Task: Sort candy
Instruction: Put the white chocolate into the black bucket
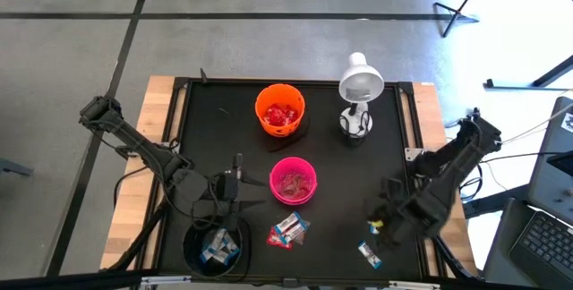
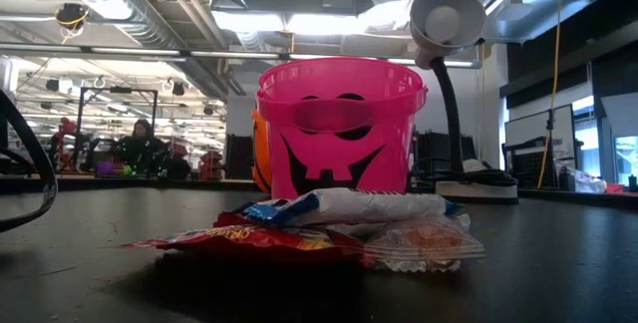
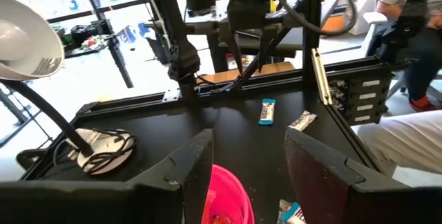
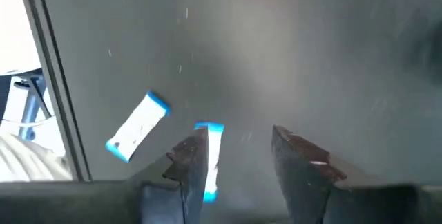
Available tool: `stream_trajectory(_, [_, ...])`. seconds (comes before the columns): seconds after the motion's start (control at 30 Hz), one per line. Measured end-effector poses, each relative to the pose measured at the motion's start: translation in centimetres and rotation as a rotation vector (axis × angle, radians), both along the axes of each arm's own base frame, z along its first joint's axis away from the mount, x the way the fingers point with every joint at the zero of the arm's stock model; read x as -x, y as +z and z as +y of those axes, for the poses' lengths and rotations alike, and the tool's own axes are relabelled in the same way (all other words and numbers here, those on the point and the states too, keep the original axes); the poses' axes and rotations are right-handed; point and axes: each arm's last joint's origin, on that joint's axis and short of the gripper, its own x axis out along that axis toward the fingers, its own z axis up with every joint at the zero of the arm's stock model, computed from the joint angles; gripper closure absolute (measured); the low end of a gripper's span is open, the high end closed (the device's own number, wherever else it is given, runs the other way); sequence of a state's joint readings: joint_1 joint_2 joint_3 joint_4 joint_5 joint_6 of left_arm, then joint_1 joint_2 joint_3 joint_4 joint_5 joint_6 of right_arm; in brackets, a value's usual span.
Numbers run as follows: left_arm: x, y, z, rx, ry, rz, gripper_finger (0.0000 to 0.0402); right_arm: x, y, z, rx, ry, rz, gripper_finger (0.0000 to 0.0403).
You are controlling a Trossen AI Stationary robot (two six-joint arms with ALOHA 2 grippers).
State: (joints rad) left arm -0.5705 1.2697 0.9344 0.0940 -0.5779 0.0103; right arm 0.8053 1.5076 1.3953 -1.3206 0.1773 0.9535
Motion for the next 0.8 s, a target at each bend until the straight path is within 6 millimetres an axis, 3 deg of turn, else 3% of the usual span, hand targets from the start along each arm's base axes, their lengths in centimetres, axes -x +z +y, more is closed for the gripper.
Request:
stream_trajectory(0.23, [0.0,-0.1,0.0,-0.002,-0.019,0.011,0.0231,2.9,-5.7,2.5,-0.089,-0.116,0.050,0.0249])
stream_trajectory(0.4, [0.0,-0.1,0.0,-0.005,-0.018,0.015,0.0231,4.0,-9.3,3.1,-0.170,-0.176,0.086,0.0248])
stream_trajectory(0.57, [0.0,0.0,0.0,0.006,-0.017,0.006,0.0231,4.7,-11.1,2.9,-0.195,-0.246,0.104,0.0230])
stream_trajectory(0.8, [0.0,-0.1,0.0,0.008,-0.017,0.007,0.0231,5.1,-12.3,2.3,-0.187,-0.263,0.145,0.0153])
